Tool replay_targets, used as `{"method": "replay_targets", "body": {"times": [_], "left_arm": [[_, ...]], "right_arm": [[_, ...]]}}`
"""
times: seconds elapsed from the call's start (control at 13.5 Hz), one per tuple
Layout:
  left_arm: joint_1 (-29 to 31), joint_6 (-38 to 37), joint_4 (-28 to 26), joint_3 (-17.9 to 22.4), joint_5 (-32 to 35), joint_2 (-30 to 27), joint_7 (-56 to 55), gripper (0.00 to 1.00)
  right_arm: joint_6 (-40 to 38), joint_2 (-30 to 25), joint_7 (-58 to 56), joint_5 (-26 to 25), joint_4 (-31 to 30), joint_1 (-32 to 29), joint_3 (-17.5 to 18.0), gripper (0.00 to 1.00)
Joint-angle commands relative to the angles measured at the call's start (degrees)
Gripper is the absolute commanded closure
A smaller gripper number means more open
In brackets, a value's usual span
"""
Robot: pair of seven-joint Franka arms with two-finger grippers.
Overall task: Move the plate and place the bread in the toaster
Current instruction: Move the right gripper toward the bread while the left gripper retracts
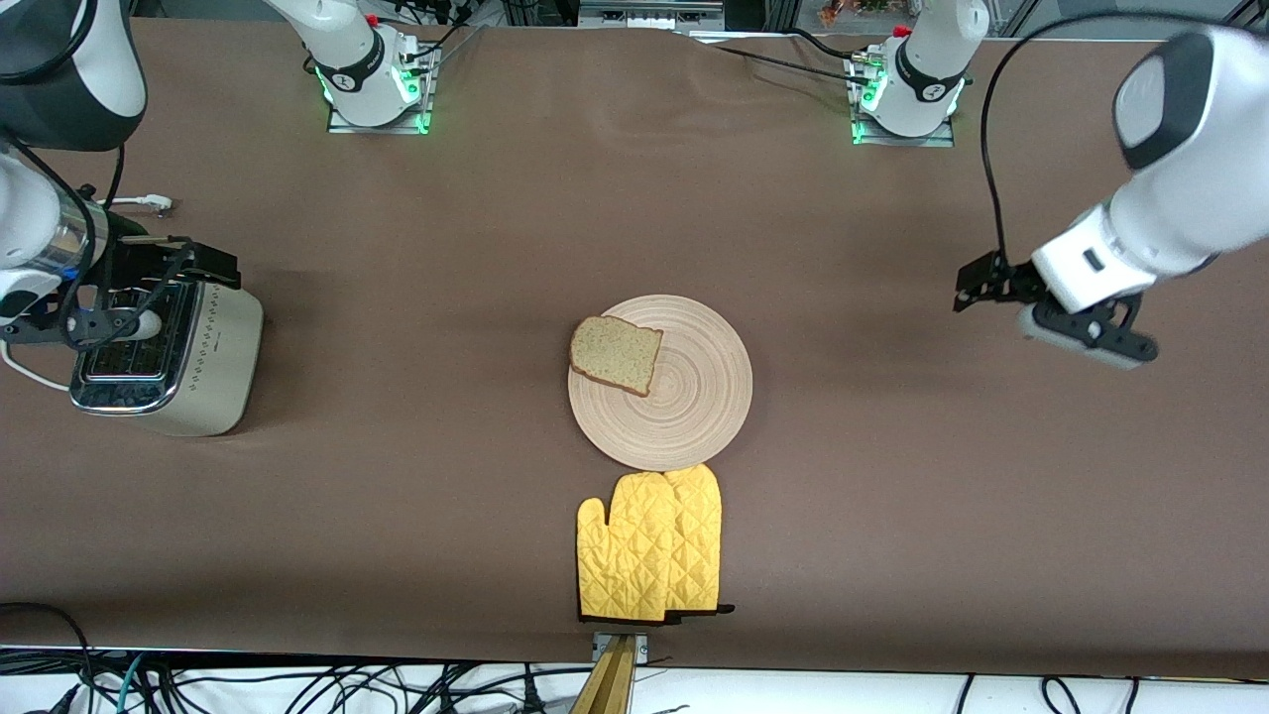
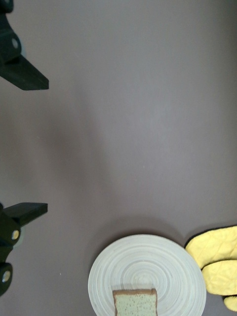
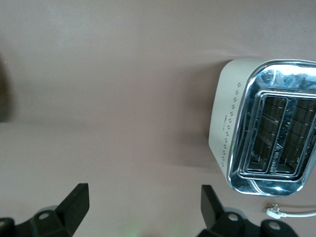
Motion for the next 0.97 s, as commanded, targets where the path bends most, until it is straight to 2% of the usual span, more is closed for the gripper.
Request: {"method": "replay_targets", "body": {"times": [0.0,0.07,0.22,0.45,0.59,0.89], "left_arm": [[-6.61,-0.95,-0.62,6.08,5.39,-3.15,-1.93,0.0],[-8.3,-0.78,-0.53,7.42,6.8,-3.15,-1.58,0.0],[-7.88,0.01,-0.62,8.92,6.3,-3.42,-1.14,0.0],[-7.36,-2.35,-2.72,9.63,6.29,-5.52,-4.28,0.0],[-6.83,-2.36,-2.38,9.63,6.2,-5.44,-7.36,0.0],[-5.77,-3.4,-2.55,9.98,6.2,-5.53,-9.4,0.0]], "right_arm": [[-0.28,1.28,-1.26,3.86,0.93,0.0,-0.05,0.0],[0.07,2.15,-1.26,6.05,0.93,0.0,-0.05,0.0],[0.6,3.3,-0.82,12.64,0.32,0.0,-0.05,0.0],[4.19,5.23,0.84,15.2,-1.35,0.96,-0.05,0.0],[6.3,6.81,7.58,17.76,-1.8,2.97,-0.05,0.0],[12.36,9.97,18.4,18.2,-1.8,9.65,-0.05,0.0]]}}
